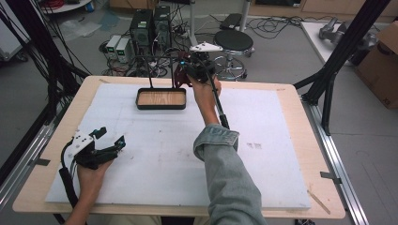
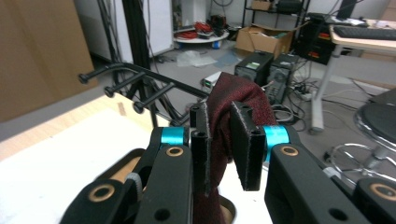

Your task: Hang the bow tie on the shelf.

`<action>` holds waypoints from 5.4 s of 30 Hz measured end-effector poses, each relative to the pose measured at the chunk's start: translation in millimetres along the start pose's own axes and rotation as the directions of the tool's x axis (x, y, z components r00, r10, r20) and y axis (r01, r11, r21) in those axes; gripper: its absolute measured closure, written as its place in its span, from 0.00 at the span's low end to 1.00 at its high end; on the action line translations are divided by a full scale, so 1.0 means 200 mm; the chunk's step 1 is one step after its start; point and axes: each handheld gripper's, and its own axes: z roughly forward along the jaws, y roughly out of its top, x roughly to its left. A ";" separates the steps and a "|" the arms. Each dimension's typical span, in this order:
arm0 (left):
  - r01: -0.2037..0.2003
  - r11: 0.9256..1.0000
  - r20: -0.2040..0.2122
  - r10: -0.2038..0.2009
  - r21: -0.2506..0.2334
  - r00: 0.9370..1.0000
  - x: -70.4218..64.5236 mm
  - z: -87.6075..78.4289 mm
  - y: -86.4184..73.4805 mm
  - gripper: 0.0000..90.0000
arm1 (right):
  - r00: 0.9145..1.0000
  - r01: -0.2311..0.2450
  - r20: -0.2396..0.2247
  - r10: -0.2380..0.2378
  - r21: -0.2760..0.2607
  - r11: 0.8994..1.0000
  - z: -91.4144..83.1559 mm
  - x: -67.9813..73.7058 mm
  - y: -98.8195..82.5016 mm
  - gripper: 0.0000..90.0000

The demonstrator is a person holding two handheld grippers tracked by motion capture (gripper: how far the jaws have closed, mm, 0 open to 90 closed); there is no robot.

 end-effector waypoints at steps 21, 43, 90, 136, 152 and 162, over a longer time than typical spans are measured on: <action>0.002 1.000 0.004 -0.002 0.000 1.000 0.00 0.00 0.00 0.20 | 0.999 -0.010 0.038 0.007 0.078 0.997 0.04 -0.07 -0.07 0.87; 0.002 1.000 0.003 -0.002 0.001 1.000 0.00 0.00 0.00 0.20 | 0.998 -0.011 0.065 0.004 0.115 0.993 0.07 -0.09 -0.11 0.85; -0.006 1.000 -0.001 0.006 0.004 1.000 0.00 0.00 0.00 0.20 | 0.999 -0.004 0.042 0.004 -0.007 1.000 -0.22 -0.12 0.01 0.56; -0.027 1.000 -0.009 0.027 0.013 1.000 -0.02 0.00 0.00 0.20 | 0.994 0.065 0.103 -0.033 -0.332 0.941 -1.11 -0.13 -0.28 0.14; -0.031 0.999 -0.010 0.031 0.014 0.999 -0.02 0.00 0.00 0.20 | 0.995 0.035 0.103 0.002 -0.353 0.935 -1.28 -0.12 -0.71 0.13; -0.032 0.999 -0.010 0.032 0.016 0.999 -0.02 0.00 0.00 0.20 | 0.992 0.039 0.124 -0.001 -0.303 0.952 -1.29 -0.10 -0.96 0.13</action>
